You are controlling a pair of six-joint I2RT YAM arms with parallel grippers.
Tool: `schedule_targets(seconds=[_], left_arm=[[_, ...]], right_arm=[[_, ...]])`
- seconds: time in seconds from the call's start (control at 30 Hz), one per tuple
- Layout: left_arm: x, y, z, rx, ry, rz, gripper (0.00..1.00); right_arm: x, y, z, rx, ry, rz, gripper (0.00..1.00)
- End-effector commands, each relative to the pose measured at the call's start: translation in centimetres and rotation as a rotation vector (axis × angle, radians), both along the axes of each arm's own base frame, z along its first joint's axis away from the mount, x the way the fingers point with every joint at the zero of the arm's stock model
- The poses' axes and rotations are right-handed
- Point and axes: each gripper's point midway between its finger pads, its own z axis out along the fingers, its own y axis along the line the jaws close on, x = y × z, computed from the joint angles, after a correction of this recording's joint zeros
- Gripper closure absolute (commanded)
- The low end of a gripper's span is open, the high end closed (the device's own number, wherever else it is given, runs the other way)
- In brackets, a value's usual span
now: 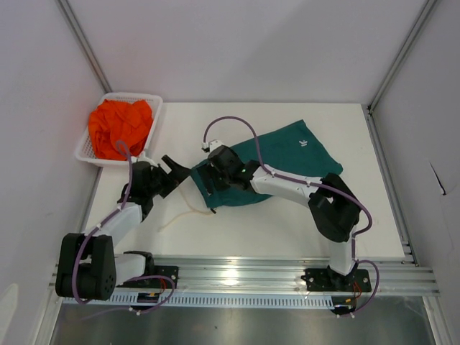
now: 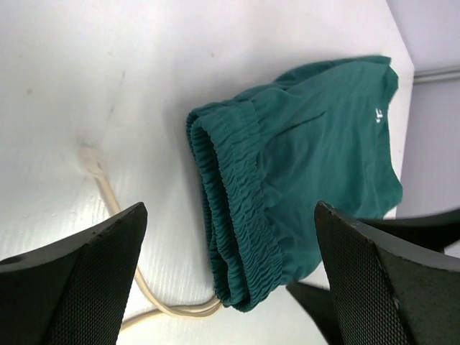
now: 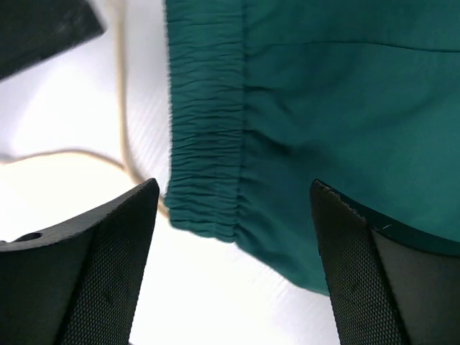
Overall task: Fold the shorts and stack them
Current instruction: Fold the shorts
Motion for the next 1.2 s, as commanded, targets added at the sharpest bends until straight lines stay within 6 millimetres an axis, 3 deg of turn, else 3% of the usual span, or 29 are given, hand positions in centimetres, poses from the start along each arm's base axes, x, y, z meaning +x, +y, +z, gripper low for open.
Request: schedule_targets(seconds=[0.0, 0.23, 0.53, 0.57, 0.6, 0.83, 1.17], left_arm=[[-0.2, -1.3, 0.8, -0.059, -0.065, -0.070, 0.01], [-1.3, -1.8, -0.8, -0.093, -0.049, -0.086, 0.01], [-0.7, -3.7, -0.4, -0.082, -0.063, -0.123, 0.01], [-0.7, -3.9, -1.0, -0.081, -0.045, -0.126, 0.01], [-0.6, -4.1, -1.0, -0.083, -0.044, -0.130, 0.01], [0.2, -5.8, -2.6, -0.104, -0.009, -0.157, 0.02], [3.2, -5.3, -3.6, -0.069, -0.018, -0.090, 0.03]], right_arm=[[2.3, -0.6, -0.7, -0.012, -0.031, -0.065, 0.15], [4.6, -2.5, -1.7, 0.062, 0.033, -0.136, 0.30], [7.5, -2.3, -4.0, 0.142, 0.131, -0.127, 0.49], [7.5, -2.6, -5.4, 0.114, 0.154, -0.128, 0.52], [7.9, -2.5, -5.4, 0.107, 0.152, -0.130, 0.54], [8.2, -4.3, -9.4, 0.054, 0.229, -0.179, 0.73], [7.6, -6.2, -10.9, -0.018, 0.255, -0.195, 0.80]])
